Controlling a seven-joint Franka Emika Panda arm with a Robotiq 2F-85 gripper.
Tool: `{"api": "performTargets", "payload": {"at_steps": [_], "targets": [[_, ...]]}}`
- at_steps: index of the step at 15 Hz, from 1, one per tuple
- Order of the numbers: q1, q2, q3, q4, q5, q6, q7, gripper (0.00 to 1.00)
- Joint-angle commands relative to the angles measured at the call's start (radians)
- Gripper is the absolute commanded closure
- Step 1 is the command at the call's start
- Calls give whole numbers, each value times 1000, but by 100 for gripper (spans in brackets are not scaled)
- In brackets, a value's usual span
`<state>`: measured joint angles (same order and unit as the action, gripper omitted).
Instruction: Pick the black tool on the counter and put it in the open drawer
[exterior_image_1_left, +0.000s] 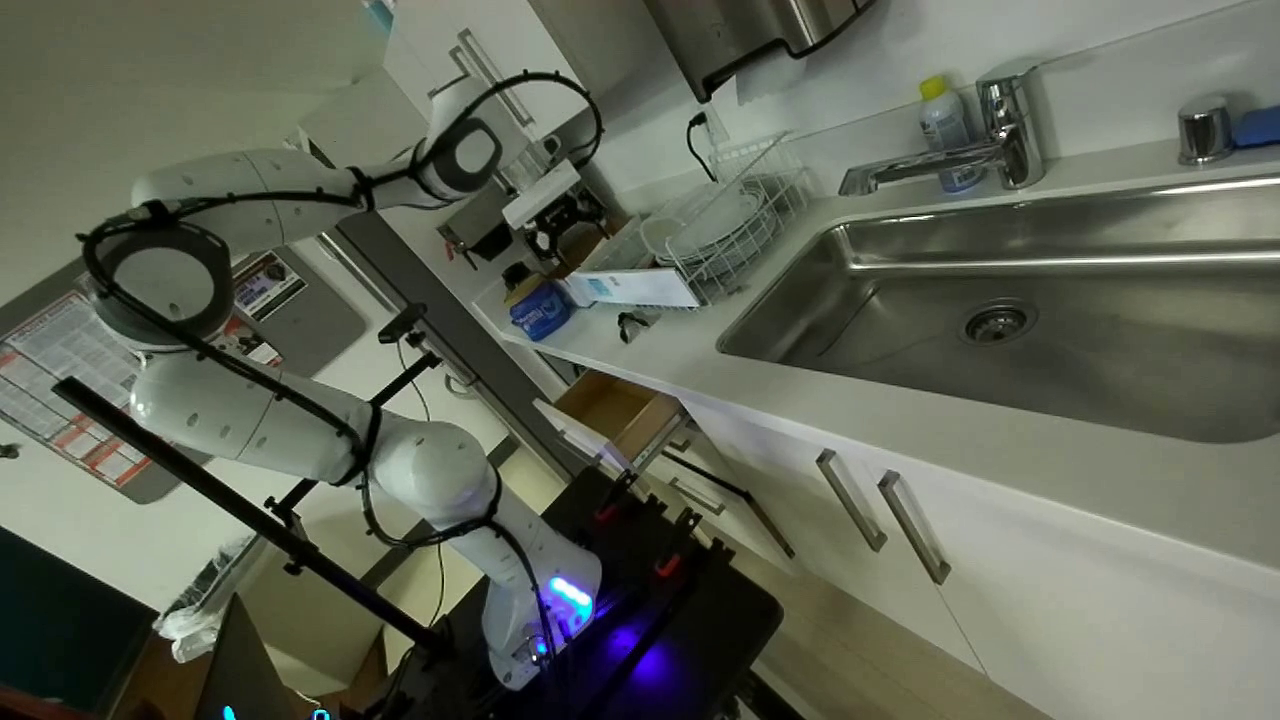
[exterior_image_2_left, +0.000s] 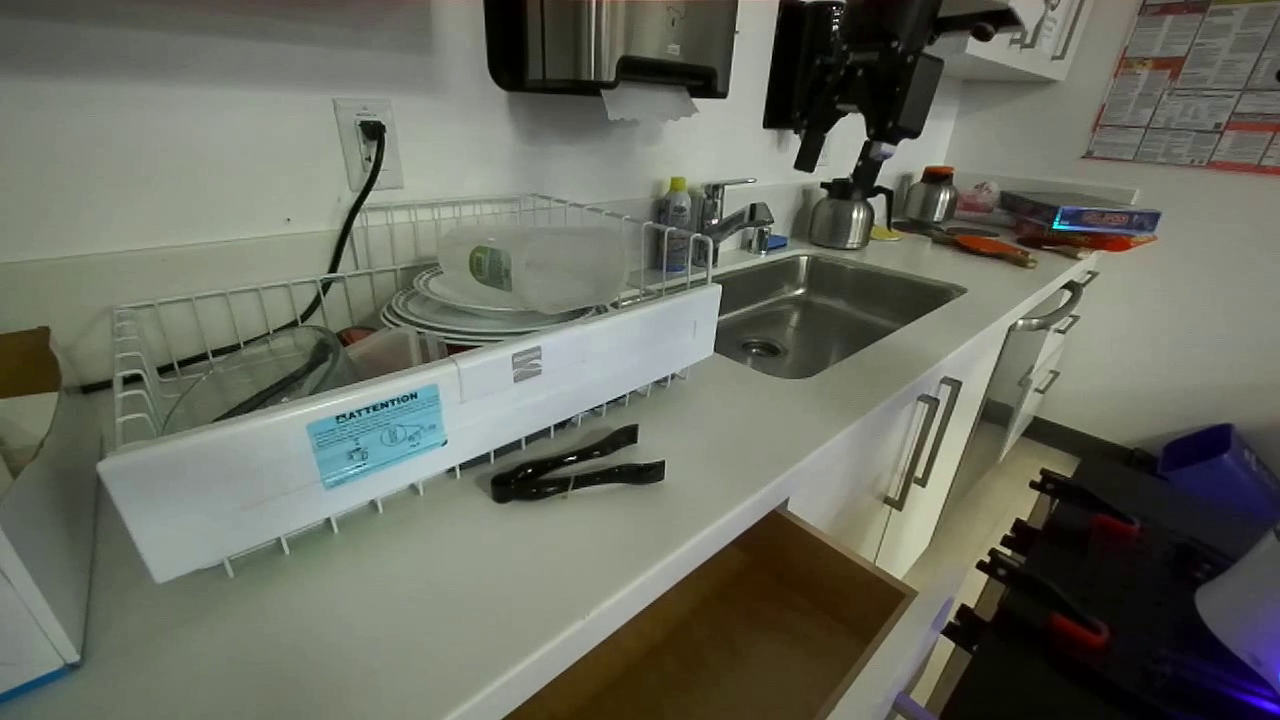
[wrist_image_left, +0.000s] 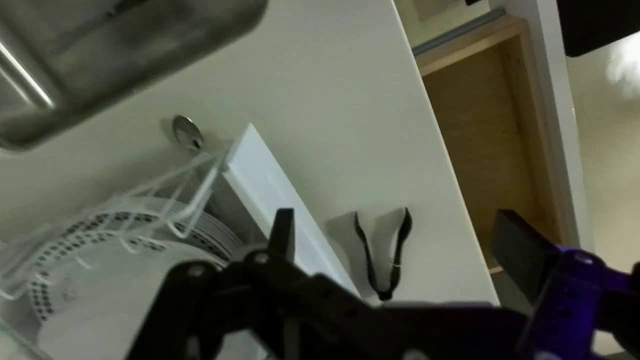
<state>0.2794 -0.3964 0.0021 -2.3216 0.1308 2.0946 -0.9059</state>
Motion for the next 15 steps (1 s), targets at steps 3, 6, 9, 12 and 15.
{"api": "performTargets", "payload": {"at_steps": [3,6,9,12,15], "targets": [[118,40,35,-157,184,300,-255,0],[187,107,42,-195,325,449,-409,0],[204,199,83,-184,393,556,-466,0],[196,288,142,-153,389,621,-442,0],[167,283,178,-169,376,613,-438,0]]}}
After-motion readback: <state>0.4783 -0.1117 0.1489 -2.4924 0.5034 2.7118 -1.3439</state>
